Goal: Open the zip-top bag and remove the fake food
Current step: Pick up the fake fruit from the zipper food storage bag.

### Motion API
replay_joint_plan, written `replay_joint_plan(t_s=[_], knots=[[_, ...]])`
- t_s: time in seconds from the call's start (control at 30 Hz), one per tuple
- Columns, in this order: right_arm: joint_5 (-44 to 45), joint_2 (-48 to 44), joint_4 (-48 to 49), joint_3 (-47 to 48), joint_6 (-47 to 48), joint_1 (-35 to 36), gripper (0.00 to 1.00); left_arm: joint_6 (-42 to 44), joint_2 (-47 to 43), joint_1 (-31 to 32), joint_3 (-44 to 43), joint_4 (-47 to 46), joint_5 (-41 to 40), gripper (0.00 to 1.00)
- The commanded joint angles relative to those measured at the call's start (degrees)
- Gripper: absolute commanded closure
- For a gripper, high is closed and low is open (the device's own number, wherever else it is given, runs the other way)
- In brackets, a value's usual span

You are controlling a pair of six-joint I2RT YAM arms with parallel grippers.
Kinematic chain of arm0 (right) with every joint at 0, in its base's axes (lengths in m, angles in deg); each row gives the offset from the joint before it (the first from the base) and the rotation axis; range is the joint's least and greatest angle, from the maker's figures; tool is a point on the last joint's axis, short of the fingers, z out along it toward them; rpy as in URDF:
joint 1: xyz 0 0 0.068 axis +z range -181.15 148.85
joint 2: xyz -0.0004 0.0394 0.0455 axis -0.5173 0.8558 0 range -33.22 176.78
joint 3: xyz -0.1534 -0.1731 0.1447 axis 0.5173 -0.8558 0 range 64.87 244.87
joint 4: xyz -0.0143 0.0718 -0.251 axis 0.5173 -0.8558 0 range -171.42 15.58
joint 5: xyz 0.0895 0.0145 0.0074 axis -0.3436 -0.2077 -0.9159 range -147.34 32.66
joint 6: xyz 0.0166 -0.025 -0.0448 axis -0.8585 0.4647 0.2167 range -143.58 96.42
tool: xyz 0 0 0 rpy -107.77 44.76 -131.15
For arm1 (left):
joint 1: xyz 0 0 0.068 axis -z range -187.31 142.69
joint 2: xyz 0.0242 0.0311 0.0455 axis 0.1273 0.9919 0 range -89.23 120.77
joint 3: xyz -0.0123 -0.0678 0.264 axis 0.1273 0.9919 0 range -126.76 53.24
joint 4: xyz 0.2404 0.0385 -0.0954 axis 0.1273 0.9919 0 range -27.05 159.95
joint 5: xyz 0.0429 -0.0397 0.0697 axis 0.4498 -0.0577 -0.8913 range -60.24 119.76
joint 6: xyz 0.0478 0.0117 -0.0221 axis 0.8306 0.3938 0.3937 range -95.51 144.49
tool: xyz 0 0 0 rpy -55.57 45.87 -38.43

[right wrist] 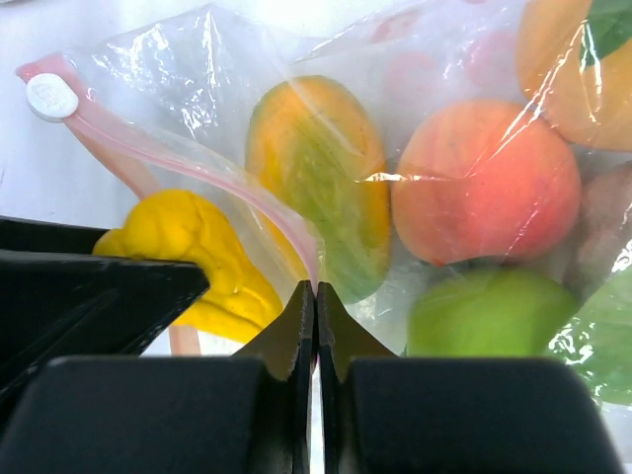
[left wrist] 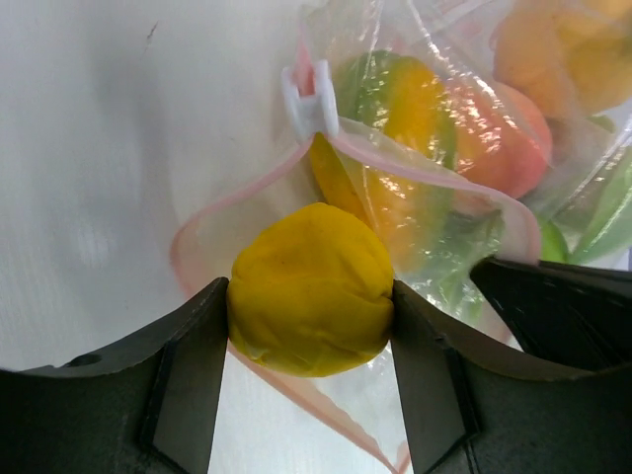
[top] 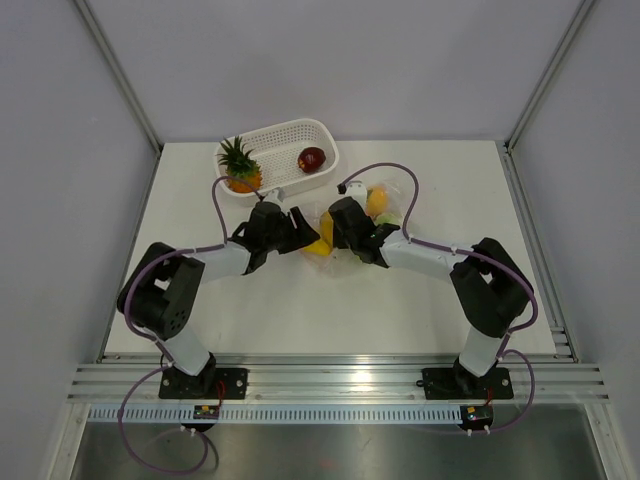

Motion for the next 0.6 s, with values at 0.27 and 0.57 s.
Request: replay_joint_plan(t_s=[0.27, 0.57], knots=[[-3.1, -1.1, 0.6, -0.3, -2.1, -0.4, 1.0, -0.2, -7.4, -1.6, 1.7, -1.0, 1.8, 0.59], [-4.4, -1.3, 0.6, -0.4, -2.3, -0.3, 1.0, -1.1, -15.0, -4.0, 6.3, 1.1, -4.9, 0.6]])
